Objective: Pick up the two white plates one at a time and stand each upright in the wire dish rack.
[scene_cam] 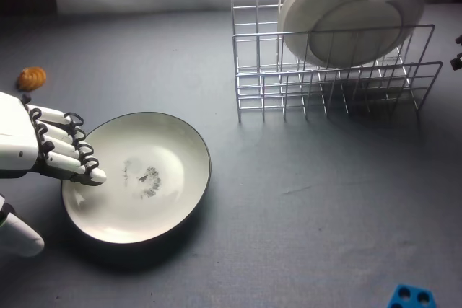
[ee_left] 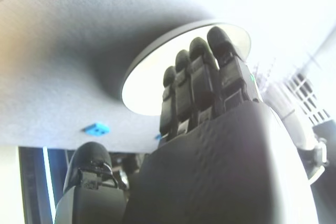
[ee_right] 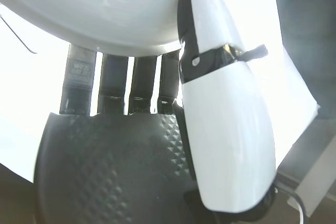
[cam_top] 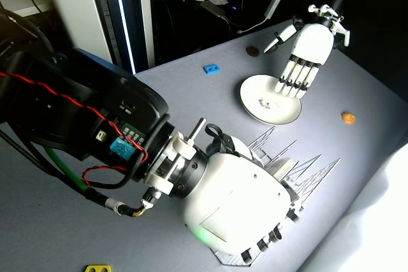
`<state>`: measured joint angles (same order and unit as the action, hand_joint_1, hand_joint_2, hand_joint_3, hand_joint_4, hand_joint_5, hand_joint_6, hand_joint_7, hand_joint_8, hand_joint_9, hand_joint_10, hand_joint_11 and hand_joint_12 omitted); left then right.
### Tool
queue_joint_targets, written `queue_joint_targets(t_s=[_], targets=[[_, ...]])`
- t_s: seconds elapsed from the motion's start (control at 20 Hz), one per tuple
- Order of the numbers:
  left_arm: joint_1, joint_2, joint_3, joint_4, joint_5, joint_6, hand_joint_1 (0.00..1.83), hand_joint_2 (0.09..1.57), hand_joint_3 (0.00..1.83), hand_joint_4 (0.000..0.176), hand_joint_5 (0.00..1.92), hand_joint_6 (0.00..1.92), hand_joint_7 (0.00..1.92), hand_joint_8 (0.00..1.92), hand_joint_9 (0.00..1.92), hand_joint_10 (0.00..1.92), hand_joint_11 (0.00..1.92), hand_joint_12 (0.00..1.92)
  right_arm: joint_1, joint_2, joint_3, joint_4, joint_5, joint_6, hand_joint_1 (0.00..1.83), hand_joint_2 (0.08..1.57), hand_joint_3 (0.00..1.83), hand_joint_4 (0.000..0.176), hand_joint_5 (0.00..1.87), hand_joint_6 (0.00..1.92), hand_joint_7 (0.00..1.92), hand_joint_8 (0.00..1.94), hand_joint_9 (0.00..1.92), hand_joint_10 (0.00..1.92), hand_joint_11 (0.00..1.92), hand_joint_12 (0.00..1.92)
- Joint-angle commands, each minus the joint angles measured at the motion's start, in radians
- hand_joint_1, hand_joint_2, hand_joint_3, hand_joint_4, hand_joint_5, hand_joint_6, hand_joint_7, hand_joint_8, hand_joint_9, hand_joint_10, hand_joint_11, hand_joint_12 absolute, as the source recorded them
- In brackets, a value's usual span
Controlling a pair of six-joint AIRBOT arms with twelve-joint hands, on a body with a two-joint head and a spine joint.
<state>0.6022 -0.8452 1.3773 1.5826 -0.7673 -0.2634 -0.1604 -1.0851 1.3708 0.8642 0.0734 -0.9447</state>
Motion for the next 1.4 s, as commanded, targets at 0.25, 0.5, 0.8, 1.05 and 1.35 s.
queue_joint_targets(t_s=[0.25, 0.5, 0.8, 1.05, 1.35], targets=[[-0.015, 0.002, 0.010, -0.047, -0.014, -0.001, 0.00, 1.11, 0.00, 0.000, 0.22, 0.00, 0.26, 0.00, 0.24, 0.00, 0.00, 0.59, -0.001, 0.003, 0.008, 0.008, 0.114, 0.016, 1.17, 1.21, 0.00, 0.012, 0.77, 1.33, 0.86, 1.19, 0.81, 0.82, 0.52, 1.44], [-0.010, 0.000, 0.017, -0.047, -0.009, -0.001, 0.00, 1.11, 0.00, 0.000, 0.20, 0.00, 0.24, 0.00, 0.21, 0.00, 0.00, 0.54, -0.003, 0.003, 0.008, 0.008, 0.114, 0.016, 1.10, 1.23, 0.00, 0.000, 0.75, 1.34, 0.75, 0.88, 0.72, 0.77, 0.41, 1.45], [-0.009, -0.002, 0.023, -0.047, -0.008, -0.001, 0.00, 1.10, 0.00, 0.000, 0.19, 0.00, 0.24, 0.00, 0.21, 0.00, 0.00, 0.51, -0.002, 0.004, 0.008, 0.008, 0.102, 0.015, 1.05, 1.15, 0.00, 0.000, 0.51, 0.66, 0.66, 0.52, 0.51, 0.81, 0.15, 1.49], [-0.005, -0.002, 0.024, -0.047, -0.008, -0.002, 0.00, 1.10, 0.00, 0.000, 0.21, 0.00, 0.25, 0.00, 0.22, 0.00, 0.00, 0.52, 0.011, 0.008, 0.005, 0.008, 0.077, 0.015, 1.05, 1.12, 0.00, 0.000, 0.50, 0.49, 0.62, 0.41, 0.43, 0.80, 0.08, 1.48], [0.003, -0.004, 0.025, -0.047, -0.008, -0.003, 0.00, 1.10, 0.00, 0.000, 0.23, 0.00, 0.26, 0.00, 0.23, 0.00, 0.00, 0.57, 0.061, 0.024, -0.010, 0.008, 0.069, 0.015, 1.00, 1.11, 0.00, 0.000, 0.46, 0.40, 0.55, 0.34, 0.33, 0.78, 0.00, 1.42]])
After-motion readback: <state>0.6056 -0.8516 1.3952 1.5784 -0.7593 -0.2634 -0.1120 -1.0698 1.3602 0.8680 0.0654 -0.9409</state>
